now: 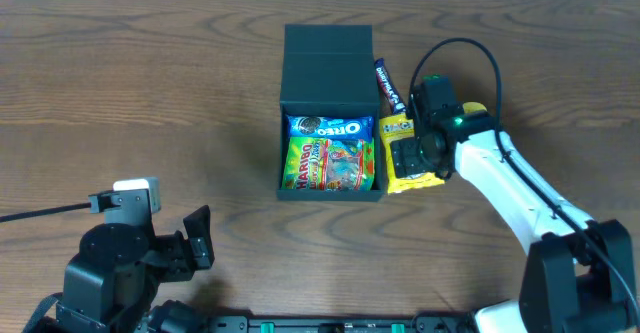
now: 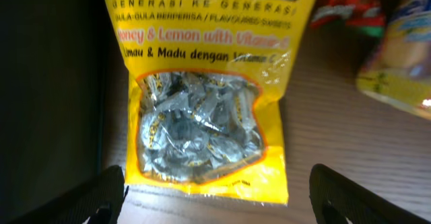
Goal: Pack container
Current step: 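Move the right gripper to the yellow HACKS bag and grasp it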
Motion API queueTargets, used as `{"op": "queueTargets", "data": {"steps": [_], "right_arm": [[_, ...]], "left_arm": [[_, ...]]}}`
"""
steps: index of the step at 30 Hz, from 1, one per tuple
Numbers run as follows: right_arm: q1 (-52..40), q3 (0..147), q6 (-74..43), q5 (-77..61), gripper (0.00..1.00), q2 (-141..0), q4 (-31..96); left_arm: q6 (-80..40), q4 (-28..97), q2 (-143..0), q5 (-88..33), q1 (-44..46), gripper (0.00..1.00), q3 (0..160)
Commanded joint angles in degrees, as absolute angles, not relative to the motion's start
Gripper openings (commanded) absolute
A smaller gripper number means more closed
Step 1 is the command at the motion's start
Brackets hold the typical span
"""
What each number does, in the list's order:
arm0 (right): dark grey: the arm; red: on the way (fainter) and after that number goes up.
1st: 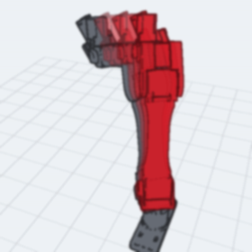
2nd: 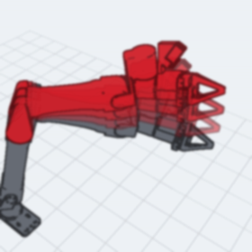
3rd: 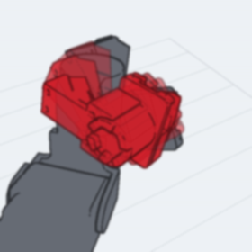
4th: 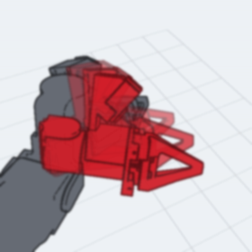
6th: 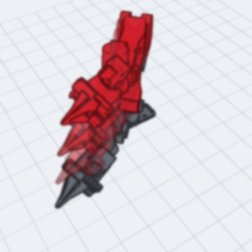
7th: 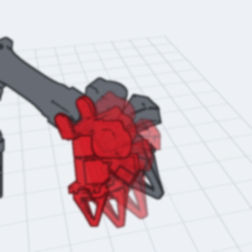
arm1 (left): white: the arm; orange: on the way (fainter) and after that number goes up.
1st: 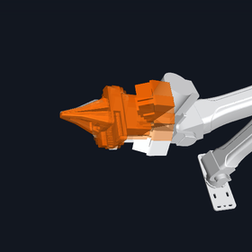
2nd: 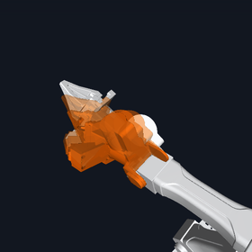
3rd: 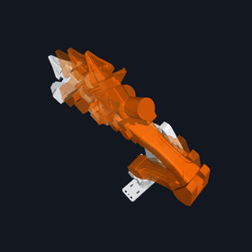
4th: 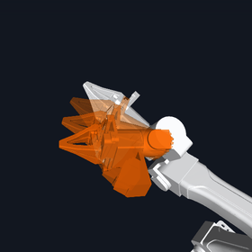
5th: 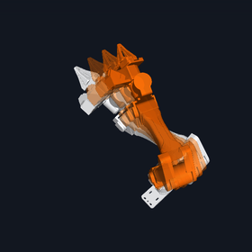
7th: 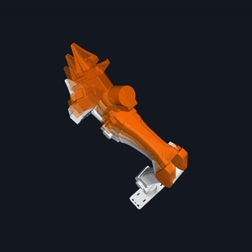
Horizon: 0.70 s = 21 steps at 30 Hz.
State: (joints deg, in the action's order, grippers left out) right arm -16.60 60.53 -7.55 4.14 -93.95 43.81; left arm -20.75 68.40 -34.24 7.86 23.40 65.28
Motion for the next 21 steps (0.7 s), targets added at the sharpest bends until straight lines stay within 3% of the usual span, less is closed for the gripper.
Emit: {"op": "queueTargets", "data": {"steps": [1,8,17,21], "right_arm": [[-16.43,58.70,-6.09,3.16,0.88,-95.85,41.87],[-16.53,58.26,-5.48,3.18,0.83,-100.97,39.18],[-16.51,58.54,-5.50,3.25,0.43,-103.33,40.01],[-16.51,59.90,-5.50,3.49,0.35,-101.56,42.94]], "left_arm": [[-20.80,68.31,-34.06,7.90,23.16,0.95,65.28],[-20.80,68.29,-34.06,7.90,23.16,0.95,65.28],[-20.80,68.29,-34.04,7.88,23.16,0.95,65.28],[-20.80,68.29,-34.06,7.88,23.16,0.96,65.28]]}}
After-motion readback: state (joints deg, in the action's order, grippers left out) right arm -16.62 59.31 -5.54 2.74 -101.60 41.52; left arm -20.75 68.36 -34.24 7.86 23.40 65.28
